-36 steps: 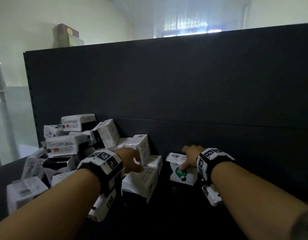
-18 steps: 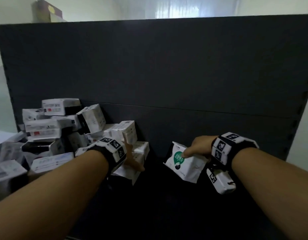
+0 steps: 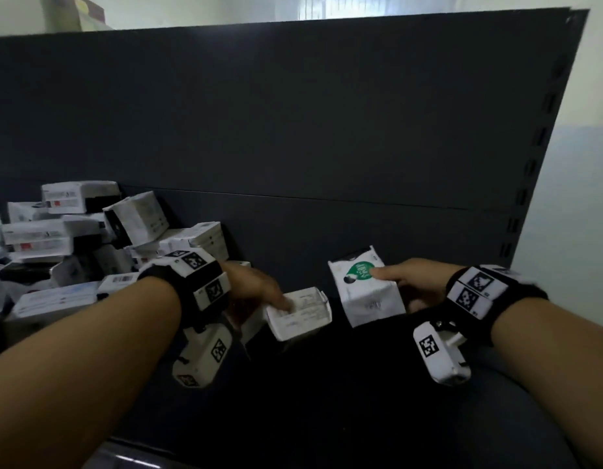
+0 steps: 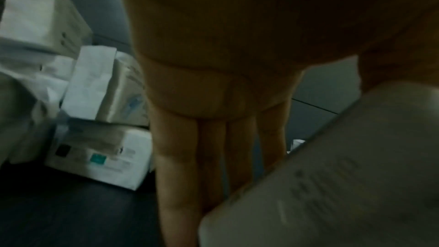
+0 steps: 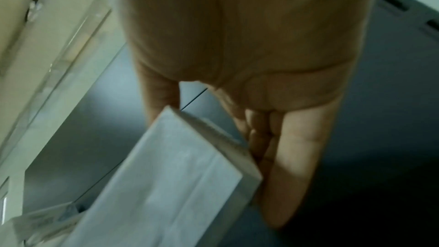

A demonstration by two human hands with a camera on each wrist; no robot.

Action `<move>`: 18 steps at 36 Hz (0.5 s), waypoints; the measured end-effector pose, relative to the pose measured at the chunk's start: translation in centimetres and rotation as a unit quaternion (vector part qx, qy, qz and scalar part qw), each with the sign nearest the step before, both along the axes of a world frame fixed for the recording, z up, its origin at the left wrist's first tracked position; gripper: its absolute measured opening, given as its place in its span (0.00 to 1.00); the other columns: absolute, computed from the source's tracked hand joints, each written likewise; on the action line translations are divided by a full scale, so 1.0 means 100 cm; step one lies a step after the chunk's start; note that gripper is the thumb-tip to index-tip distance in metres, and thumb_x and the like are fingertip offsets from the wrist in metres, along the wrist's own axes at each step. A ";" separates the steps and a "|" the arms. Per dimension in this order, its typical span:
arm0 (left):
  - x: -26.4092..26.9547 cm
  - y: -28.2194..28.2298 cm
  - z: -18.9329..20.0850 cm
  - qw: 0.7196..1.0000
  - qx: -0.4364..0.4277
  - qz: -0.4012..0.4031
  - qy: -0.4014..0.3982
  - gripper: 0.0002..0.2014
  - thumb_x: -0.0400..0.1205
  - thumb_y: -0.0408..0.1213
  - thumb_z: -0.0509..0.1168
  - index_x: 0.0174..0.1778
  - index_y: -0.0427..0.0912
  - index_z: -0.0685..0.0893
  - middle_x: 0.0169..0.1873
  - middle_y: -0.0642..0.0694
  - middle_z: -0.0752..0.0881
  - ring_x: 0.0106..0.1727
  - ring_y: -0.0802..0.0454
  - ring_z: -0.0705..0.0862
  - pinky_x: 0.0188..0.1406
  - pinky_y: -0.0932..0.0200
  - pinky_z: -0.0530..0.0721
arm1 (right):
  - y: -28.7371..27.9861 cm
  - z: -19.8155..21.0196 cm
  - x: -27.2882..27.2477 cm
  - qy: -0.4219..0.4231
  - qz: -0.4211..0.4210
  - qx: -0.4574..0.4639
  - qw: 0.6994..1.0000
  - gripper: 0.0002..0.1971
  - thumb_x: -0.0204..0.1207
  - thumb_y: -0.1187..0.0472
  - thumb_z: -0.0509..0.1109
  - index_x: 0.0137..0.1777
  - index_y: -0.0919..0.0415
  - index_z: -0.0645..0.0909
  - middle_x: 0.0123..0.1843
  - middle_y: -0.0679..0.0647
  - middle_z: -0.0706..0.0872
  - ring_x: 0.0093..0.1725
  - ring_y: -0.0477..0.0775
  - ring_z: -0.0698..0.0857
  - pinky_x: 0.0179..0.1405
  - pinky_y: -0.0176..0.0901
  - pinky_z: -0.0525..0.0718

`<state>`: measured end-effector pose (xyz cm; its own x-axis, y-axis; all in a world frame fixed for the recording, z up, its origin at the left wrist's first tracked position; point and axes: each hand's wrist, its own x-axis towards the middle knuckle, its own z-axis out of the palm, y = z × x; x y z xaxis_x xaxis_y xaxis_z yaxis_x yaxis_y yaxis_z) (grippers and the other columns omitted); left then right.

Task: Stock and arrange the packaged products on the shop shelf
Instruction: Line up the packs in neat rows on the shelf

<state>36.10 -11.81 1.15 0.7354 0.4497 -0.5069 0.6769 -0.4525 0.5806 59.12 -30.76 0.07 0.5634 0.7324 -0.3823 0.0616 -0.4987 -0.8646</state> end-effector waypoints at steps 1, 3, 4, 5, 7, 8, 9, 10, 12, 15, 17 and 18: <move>0.004 -0.003 -0.003 0.999 -0.051 0.016 0.003 0.13 0.81 0.47 0.64 0.56 0.44 0.82 0.39 0.46 0.91 0.35 0.50 0.89 0.33 0.60 0.87 | -0.003 -0.001 0.002 0.004 -0.020 0.013 1.000 0.22 0.77 0.54 0.73 0.64 0.70 0.82 0.62 0.69 0.86 0.63 0.69 0.84 0.67 0.65 0.79; 0.010 -0.006 -0.009 0.996 -0.082 0.043 0.004 0.15 0.82 0.49 0.62 0.56 0.42 0.82 0.36 0.45 0.91 0.35 0.48 0.90 0.37 0.57 0.86 | -0.010 -0.004 0.005 0.009 -0.051 0.026 0.998 0.21 0.78 0.53 0.71 0.63 0.68 0.82 0.56 0.66 0.89 0.54 0.66 0.88 0.54 0.62 0.86; 0.011 -0.005 -0.011 0.996 -0.067 0.055 -0.005 0.17 0.82 0.48 0.63 0.59 0.41 0.82 0.39 0.44 0.90 0.38 0.47 0.89 0.38 0.55 0.85 | -0.013 -0.005 0.006 0.013 -0.064 0.027 0.997 0.19 0.78 0.52 0.71 0.62 0.66 0.82 0.50 0.64 0.89 0.47 0.63 0.88 0.44 0.57 0.87; 0.012 -0.003 -0.013 0.997 -0.043 0.068 -0.022 0.18 0.81 0.48 0.65 0.62 0.41 0.81 0.44 0.42 0.89 0.41 0.45 0.88 0.37 0.54 0.86 | -0.016 -0.006 0.007 0.018 -0.077 0.025 0.997 0.18 0.79 0.52 0.70 0.61 0.65 0.81 0.45 0.62 0.89 0.43 0.61 0.87 0.36 0.52 0.85; 0.011 0.002 -0.018 0.995 -0.010 0.086 -0.049 0.19 0.80 0.48 0.67 0.65 0.44 0.81 0.51 0.41 0.86 0.45 0.44 0.87 0.31 0.53 0.87 | -0.023 -0.008 0.009 0.022 -0.092 0.023 0.995 0.17 0.79 0.51 0.70 0.60 0.63 0.81 0.41 0.60 0.88 0.40 0.59 0.87 0.31 0.49 0.84; 0.011 0.003 -0.020 0.995 -0.001 0.085 -0.051 0.19 0.80 0.49 0.67 0.65 0.45 0.81 0.53 0.41 0.86 0.45 0.44 0.86 0.31 0.53 0.87 | -0.025 -0.009 0.009 0.021 -0.095 0.024 0.995 0.17 0.79 0.50 0.70 0.60 0.63 0.81 0.42 0.60 0.88 0.40 0.59 0.87 0.32 0.49 0.84; 0.010 0.003 -0.021 0.996 0.009 0.078 -0.052 0.20 0.80 0.50 0.66 0.65 0.46 0.80 0.54 0.41 0.85 0.44 0.45 0.86 0.32 0.53 0.87 | -0.028 -0.010 0.009 0.018 -0.095 0.027 0.995 0.18 0.79 0.50 0.70 0.61 0.63 0.81 0.43 0.60 0.88 0.41 0.59 0.87 0.34 0.50 0.84; 0.010 0.003 -0.021 0.996 0.029 0.067 -0.054 0.20 0.81 0.51 0.65 0.66 0.46 0.80 0.56 0.40 0.85 0.44 0.46 0.86 0.34 0.53 0.87 | -0.030 -0.010 0.008 0.017 -0.095 0.032 0.995 0.19 0.79 0.50 0.70 0.62 0.64 0.80 0.44 0.60 0.88 0.42 0.59 0.87 0.37 0.51 0.84; 0.012 0.004 -0.016 0.992 0.115 0.016 -0.053 0.22 0.81 0.55 0.64 0.66 0.46 0.81 0.59 0.42 0.84 0.48 0.48 0.85 0.43 0.54 0.87 | -0.032 -0.008 0.005 0.020 -0.095 0.054 0.994 0.21 0.79 0.49 0.70 0.64 0.64 0.80 0.50 0.62 0.88 0.48 0.61 0.87 0.45 0.56 0.85; 0.016 -0.002 0.002 0.962 0.256 -0.084 -0.039 0.23 0.81 0.60 0.58 0.65 0.50 0.81 0.63 0.49 0.83 0.61 0.53 0.81 0.65 0.55 0.78 | -0.031 0.000 -0.002 0.036 -0.089 0.108 0.989 0.21 0.79 0.50 0.70 0.64 0.65 0.81 0.57 0.63 0.89 0.56 0.62 0.88 0.60 0.61 0.84; 0.021 -0.008 0.018 0.950 0.285 -0.093 -0.087 0.24 0.82 0.59 0.58 0.68 0.50 0.80 0.65 0.50 0.81 0.65 0.52 0.79 0.69 0.55 0.74 | -0.028 0.007 -0.009 0.039 -0.082 0.150 0.985 0.18 0.79 0.50 0.69 0.61 0.64 0.82 0.52 0.60 0.91 0.51 0.58 0.90 0.52 0.56 0.88; 0.025 -0.011 0.025 0.942 0.298 -0.097 -0.120 0.24 0.82 0.59 0.58 0.68 0.49 0.80 0.66 0.50 0.81 0.66 0.52 0.78 0.70 0.56 0.73 | -0.025 0.011 -0.013 0.045 -0.078 0.175 0.980 0.16 0.80 0.51 0.69 0.60 0.63 0.82 0.49 0.58 0.92 0.47 0.55 0.91 0.45 0.52 0.89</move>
<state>38.65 -12.92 3.68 0.8944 0.4471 -0.0148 0.4293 -0.8484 0.3097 57.80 -33.28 1.17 0.6542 0.7357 -0.1756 -0.0751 -0.1678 -0.9830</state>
